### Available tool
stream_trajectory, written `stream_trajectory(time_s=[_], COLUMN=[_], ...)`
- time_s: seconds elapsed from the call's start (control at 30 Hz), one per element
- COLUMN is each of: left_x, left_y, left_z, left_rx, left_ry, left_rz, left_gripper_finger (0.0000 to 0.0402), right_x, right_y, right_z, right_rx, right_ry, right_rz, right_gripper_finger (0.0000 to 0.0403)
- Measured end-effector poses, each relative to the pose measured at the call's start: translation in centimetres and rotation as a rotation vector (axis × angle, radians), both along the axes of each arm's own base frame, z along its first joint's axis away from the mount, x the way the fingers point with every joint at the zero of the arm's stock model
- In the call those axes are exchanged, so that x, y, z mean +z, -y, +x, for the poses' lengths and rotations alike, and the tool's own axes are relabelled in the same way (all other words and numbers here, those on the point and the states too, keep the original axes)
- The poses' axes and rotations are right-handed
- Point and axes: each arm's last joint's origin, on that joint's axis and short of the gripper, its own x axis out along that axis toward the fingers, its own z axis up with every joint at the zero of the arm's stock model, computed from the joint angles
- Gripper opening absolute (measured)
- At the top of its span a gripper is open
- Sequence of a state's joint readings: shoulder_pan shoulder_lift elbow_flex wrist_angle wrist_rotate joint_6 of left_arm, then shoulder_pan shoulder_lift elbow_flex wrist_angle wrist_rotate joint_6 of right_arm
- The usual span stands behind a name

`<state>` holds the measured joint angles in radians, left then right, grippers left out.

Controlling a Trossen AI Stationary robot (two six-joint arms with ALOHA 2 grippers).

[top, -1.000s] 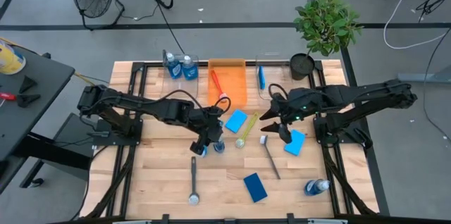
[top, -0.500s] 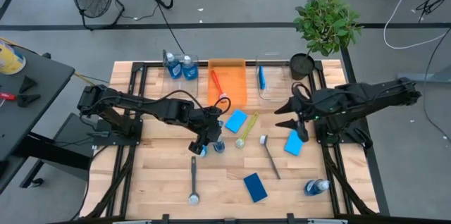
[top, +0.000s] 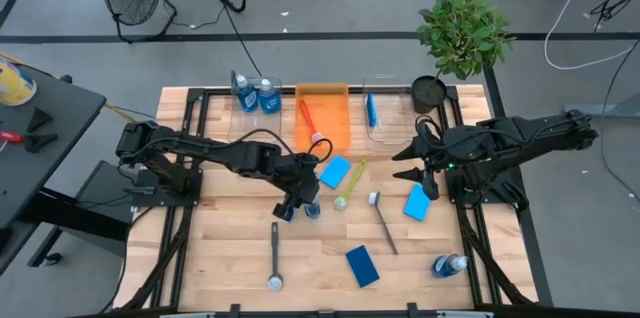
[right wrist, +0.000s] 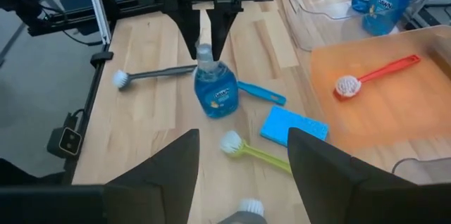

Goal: Pick & Place Kitchen Sink Supplies
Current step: Put the dish soap into the left transparent bin

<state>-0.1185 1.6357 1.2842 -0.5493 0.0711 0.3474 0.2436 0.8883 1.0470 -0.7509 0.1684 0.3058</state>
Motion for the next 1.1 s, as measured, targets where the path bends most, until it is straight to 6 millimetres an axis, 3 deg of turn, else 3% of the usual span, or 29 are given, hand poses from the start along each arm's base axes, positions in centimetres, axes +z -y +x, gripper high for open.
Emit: stream_trajectory(time_s=[0.43, 0.7, 1.1], left_x=[0.6, 4.7, 10.1], left_y=[-0.1, -0.5, -2.4], left_z=[0.1, 0.7, -0.3], left_rx=[0.006, 0.058, 0.061], left_ry=[-0.003, 0.067, 0.053], left_rz=[-0.034, 0.03, 0.101], left_gripper_finger=[0.0134, 0.0123, 0.0122], right_x=[0.0, 0.0, 0.0], right_y=[0.0, 0.0, 0.0], right_z=[0.0, 0.0, 0.0], right_rx=[0.0, -0.01, -0.015], right_ry=[0.002, 0.002, 0.003], right_rz=[0.001, 0.015, 0.023], right_gripper_finger=[0.0217, 0.0217, 0.0217])
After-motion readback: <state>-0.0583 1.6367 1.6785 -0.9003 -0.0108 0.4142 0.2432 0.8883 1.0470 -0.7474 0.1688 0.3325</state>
